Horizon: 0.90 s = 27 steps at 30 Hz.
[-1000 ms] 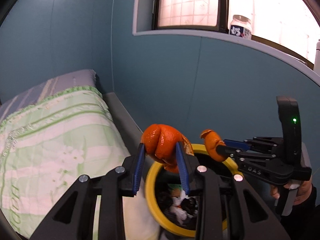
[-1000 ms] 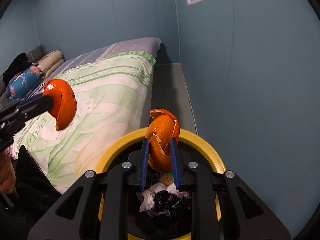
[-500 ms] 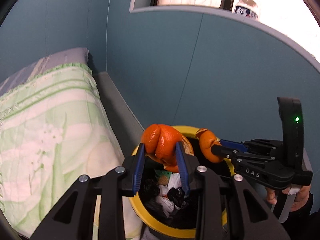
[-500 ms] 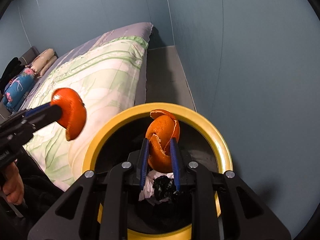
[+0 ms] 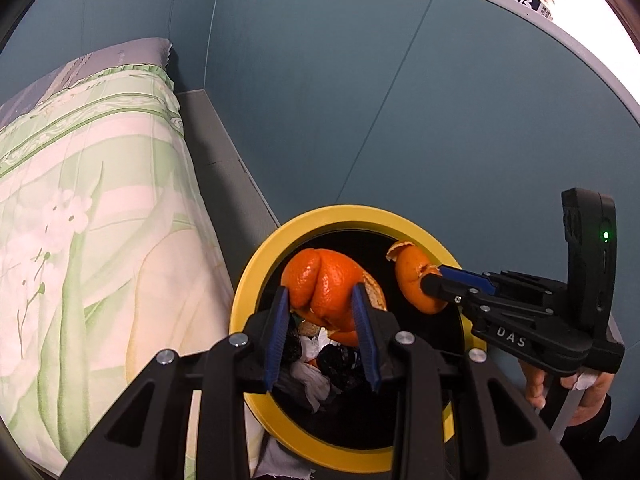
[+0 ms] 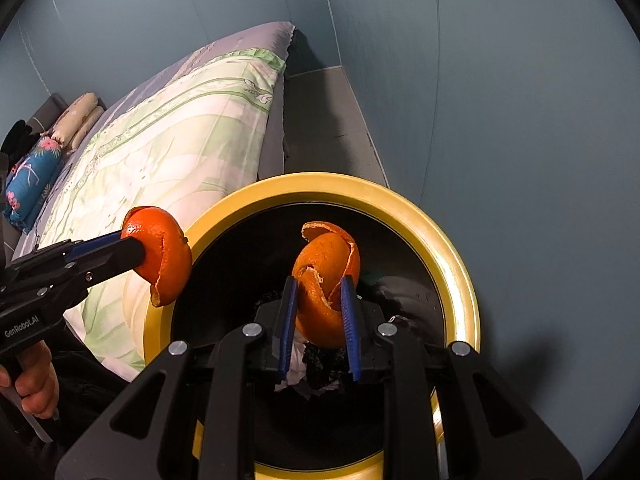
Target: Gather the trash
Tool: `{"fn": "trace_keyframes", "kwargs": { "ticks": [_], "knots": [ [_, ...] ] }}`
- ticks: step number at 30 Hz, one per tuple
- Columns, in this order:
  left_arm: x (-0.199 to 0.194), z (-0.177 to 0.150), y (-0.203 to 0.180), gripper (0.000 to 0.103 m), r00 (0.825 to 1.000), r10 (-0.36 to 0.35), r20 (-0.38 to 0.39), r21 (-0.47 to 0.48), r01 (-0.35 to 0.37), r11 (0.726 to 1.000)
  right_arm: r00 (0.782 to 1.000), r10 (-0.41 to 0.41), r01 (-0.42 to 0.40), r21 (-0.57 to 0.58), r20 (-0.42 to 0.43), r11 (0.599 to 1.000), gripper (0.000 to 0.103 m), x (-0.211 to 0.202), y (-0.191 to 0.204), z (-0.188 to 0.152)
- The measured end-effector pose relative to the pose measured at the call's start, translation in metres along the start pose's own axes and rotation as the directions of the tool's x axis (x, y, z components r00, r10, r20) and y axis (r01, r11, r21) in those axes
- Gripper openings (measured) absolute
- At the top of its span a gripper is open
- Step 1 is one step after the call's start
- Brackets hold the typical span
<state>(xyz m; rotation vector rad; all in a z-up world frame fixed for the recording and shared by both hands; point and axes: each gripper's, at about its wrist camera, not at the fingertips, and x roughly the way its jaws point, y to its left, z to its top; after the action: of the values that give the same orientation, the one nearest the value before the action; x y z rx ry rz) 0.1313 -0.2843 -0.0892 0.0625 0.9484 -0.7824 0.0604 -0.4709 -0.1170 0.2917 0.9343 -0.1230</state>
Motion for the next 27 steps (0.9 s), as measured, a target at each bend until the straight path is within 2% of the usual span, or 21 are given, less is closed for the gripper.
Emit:
{"fn": "trace_keyframes", "kwargs": {
  "ticks": [7, 8, 9, 10, 11, 13, 16, 18, 23, 24, 26, 27],
  "knots": [
    [-0.001, 0.0, 0.0, 0.032, 1.0, -0.013, 0.008, 0.01, 0.013, 1.0, 0.999, -0.04, 0.04, -0.013, 0.034, 0.999, 0.02, -0.008, 0.002, 0.007],
    [-0.003, 0.0, -0.002, 0.04, 1.0, -0.016, 0.009, 0.01, 0.016, 1.0, 0.998, -0.05, 0.051, -0.017, 0.039, 0.999, 0.021, -0.009, 0.002, 0.007],
    [-0.005, -0.001, 0.0, 0.057, 1.0, -0.019, 0.016, 0.004, 0.019, 1.0, 0.998, -0.056, 0.057, -0.019, 0.04, 0.998, 0.021, -0.01, 0.003, 0.009],
    [-0.009, -0.001, 0.002, 0.067, 1.0, -0.005, 0.031, -0.008, 0.005, 1.0, 0.997, -0.065, 0.066, -0.019, 0.04, 0.998, 0.024, -0.01, 0.003, 0.01],
    [-0.013, 0.0, 0.005, 0.074, 0.999, 0.005, 0.047, -0.017, -0.004, 1.0, 0.996, -0.074, 0.074, -0.016, 0.044, 0.997, 0.036, -0.01, 0.003, 0.01],
    [-0.02, 0.002, 0.011, 0.075, 0.998, 0.011, 0.064, -0.029, -0.009, 1.0, 0.994, -0.098, 0.098, -0.013, 0.056, 0.995, 0.043, -0.012, 0.002, 0.011],
    [-0.031, 0.002, 0.024, 0.082, 0.996, 0.032, 0.086, -0.063, -0.027, 0.998, 0.99, -0.119, 0.121, -0.022, 0.073, 0.992, 0.043, -0.017, 0.005, 0.013],
    [-0.041, 0.001, 0.035, 0.083, 0.992, 0.067, 0.106, -0.083, -0.058, 0.995, 0.986, -0.139, 0.143, -0.035, 0.095, 0.989, 0.044, -0.02, 0.012, 0.015],
    [-0.069, -0.005, 0.068, 0.088, 0.974, 0.156, 0.162, -0.135, -0.134, 0.982, 0.983, -0.104, 0.115, -0.061, 0.152, 0.991, 0.062, -0.027, 0.039, 0.023],
    [-0.078, -0.009, 0.076, 0.088, 0.968, 0.178, 0.175, -0.153, -0.151, 0.977, 0.983, -0.093, 0.106, -0.074, 0.16, 0.992, 0.066, -0.027, 0.046, 0.025],
    [-0.094, -0.016, 0.088, 0.091, 0.956, 0.21, 0.203, -0.178, -0.175, 0.968, 0.983, -0.074, 0.091, -0.097, 0.166, 0.991, 0.08, -0.025, 0.061, 0.03],
    [-0.104, -0.02, 0.095, 0.093, 0.946, 0.235, 0.221, -0.188, -0.196, 0.963, 0.982, -0.077, 0.096, -0.106, 0.17, 0.99, 0.082, -0.022, 0.069, 0.032]
  ]
}}
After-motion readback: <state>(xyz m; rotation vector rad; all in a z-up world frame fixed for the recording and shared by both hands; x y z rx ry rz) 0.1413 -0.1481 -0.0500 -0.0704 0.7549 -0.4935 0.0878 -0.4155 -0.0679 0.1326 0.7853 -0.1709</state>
